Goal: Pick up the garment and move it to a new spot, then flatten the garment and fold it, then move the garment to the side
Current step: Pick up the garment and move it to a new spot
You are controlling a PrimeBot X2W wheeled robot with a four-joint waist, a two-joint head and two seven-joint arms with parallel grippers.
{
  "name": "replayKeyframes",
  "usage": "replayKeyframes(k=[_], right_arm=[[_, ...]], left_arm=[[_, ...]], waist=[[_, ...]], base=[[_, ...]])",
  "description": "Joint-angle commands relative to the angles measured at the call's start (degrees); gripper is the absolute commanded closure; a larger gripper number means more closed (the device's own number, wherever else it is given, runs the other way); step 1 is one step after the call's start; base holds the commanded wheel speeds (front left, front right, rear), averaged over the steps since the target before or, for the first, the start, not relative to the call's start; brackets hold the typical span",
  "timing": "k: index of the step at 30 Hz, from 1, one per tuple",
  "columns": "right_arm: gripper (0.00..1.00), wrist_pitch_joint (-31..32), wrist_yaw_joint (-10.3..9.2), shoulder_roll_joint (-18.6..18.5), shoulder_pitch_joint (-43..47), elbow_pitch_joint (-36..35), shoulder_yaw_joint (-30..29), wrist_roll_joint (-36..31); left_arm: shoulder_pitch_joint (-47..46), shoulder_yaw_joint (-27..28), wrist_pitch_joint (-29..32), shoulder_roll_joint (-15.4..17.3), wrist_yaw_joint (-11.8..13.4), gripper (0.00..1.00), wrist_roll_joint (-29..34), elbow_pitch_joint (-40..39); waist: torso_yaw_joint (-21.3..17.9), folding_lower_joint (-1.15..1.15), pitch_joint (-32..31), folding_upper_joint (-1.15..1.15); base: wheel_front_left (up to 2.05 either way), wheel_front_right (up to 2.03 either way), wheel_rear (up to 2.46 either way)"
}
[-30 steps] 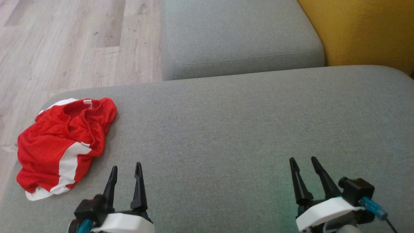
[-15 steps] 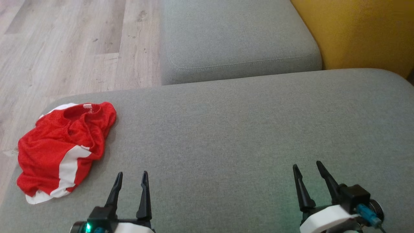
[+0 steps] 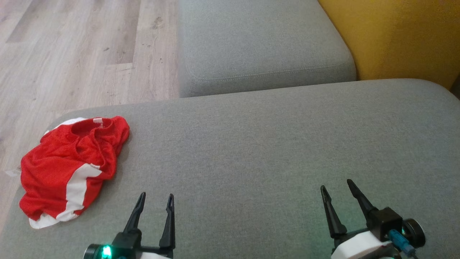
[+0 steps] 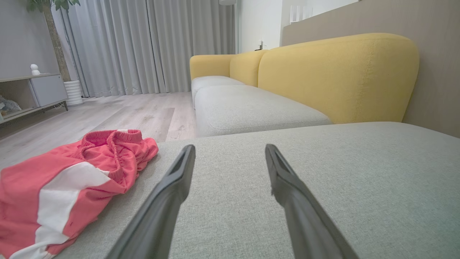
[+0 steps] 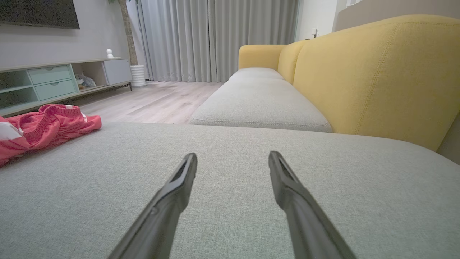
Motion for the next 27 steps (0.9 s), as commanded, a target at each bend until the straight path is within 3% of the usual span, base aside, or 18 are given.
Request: replayKeyframes(k=[1,7,14,27], right_arm=[[0.00,-0.8,0.44,-0.1,-1.7,-1.5,1.6,0.0],[0.00,-0.8,0.44,-0.1,-1.4,-1.5,1.1,0.1],[0.00,-0.8,0.44,-0.1,-0.8,-1.7,0.8,0.7],[0.00,-0.8,0.44,-0.1,-2.0,-1.9,-0.7,2.1]], left_arm=[[-1.8,1.8,-0.7,0.3,0.1,0.00,0.2,-1.3],[-1.8,2.0,-0.7,0.3,-0.2,0.00,0.1,-0.8],[-2.8,2.3,-0.7,0.3,0.2,0.00,0.3,-1.2],[-2.6,5.7,-0.7,0.3,1.7,0.00,1.7,-4.3]], waist=[[0.1,0.00,0.0,0.00],[1.0,0.00,0.0,0.00],[6.3,0.00,1.1,0.00],[23.9,0.00,4.5,0.00]], base=[[0.00,0.00,0.00],[0.00,0.00,0.00],[0.00,0.00,0.00],[0.00,0.00,0.00]])
